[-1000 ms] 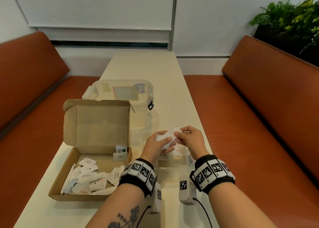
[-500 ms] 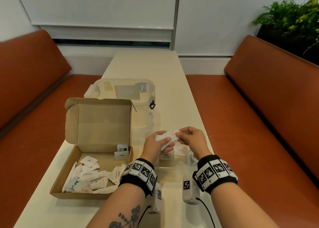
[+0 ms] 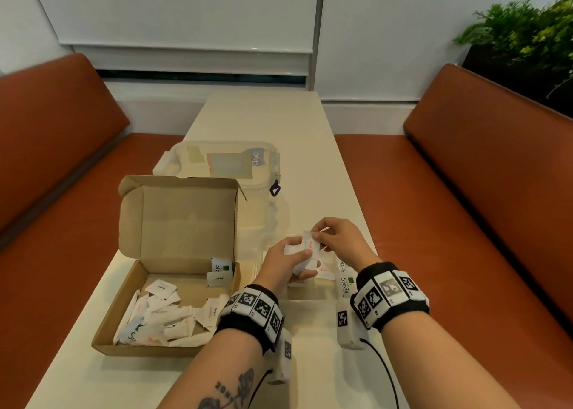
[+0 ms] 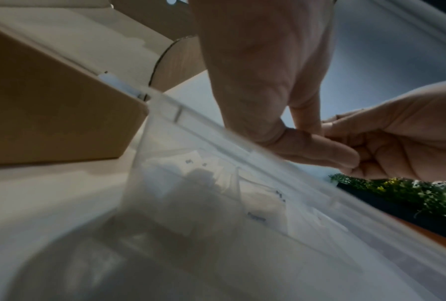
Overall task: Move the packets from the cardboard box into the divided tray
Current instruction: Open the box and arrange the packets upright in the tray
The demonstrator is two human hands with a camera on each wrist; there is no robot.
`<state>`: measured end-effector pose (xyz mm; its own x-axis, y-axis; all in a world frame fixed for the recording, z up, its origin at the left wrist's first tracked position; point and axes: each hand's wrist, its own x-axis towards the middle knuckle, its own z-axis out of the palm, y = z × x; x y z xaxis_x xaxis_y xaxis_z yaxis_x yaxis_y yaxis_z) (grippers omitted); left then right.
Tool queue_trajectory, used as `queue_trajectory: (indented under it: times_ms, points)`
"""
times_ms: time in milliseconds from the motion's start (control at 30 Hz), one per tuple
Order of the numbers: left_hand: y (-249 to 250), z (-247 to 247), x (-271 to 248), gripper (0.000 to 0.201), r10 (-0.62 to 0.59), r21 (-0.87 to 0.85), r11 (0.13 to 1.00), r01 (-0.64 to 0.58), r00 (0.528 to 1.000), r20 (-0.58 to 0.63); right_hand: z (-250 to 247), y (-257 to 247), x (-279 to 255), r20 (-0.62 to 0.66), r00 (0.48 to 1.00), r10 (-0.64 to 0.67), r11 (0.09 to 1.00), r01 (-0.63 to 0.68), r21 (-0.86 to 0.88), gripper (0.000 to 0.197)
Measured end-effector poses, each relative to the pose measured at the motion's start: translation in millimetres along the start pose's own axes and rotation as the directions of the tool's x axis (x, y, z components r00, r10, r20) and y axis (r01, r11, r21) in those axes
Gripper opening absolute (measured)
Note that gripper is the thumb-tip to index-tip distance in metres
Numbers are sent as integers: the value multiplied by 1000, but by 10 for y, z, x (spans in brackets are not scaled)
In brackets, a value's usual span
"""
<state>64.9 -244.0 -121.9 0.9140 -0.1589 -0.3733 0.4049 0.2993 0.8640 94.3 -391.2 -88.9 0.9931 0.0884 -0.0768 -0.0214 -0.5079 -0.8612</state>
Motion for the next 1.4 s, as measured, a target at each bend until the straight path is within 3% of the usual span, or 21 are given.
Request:
queue_trajectory:
  times_ms: [133, 233, 333, 400, 467, 567, 633, 733, 867, 967, 1133, 1400]
  points:
    - [4, 4, 11, 31, 90, -41, 995, -95, 990, -109, 94, 35, -92, -65, 994, 87, 969, -70, 237, 14]
    - [1, 10, 0, 31, 106, -34, 993, -111, 986, -125, 156, 61, -146, -38, 992, 120, 947, -103, 305, 17]
    - [2, 13, -22, 31, 118, -52, 991, -127, 981, -157, 139, 70, -125, -120, 979, 163, 925, -109, 363, 8]
    - [14, -17, -21, 27, 157, -57, 983, -174, 961, -229, 95, 104, -96, -155, 979, 136, 958, -89, 274, 9]
    - [30, -72, -17, 26, 233, -7, 969, -246, 928, -291, 42, 165, -70, -144, 988, 64, 998, -65, 3, 15]
    - [37, -155, -40, 23, 328, 114, 945, -308, 888, -321, 5, 240, -61, -61, 997, 45, 922, -65, -382, 12]
    - [28, -168, -56, 23, 328, 141, 944, -298, 892, -311, 26, 297, -75, -37, 997, 72, 863, -81, -499, 4]
    - [-6, -167, -75, 24, 288, 107, 957, -269, 918, -273, 91, 389, -88, -45, 996, 81, 842, -92, -531, 6]
    - [-82, -190, -49, 23, 308, 160, 949, -274, 915, -260, 175, 467, -76, 6, 998, 58, 799, -43, -600, 6]
    - [-113, -197, 7, 24, 277, 86, 961, -263, 927, -252, 226, 486, -77, 32, 999, 17, 747, 9, -665, 11]
    - [-153, -227, 77, 26, 284, 70, 959, -275, 923, -259, 271, 509, -113, -65, 997, -31, 802, -14, -597, 16]
    - [-160, -238, 75, 26, 275, 77, 961, -264, 935, -223, 331, 571, -147, -76, 995, -64, 782, 3, -623, 18]
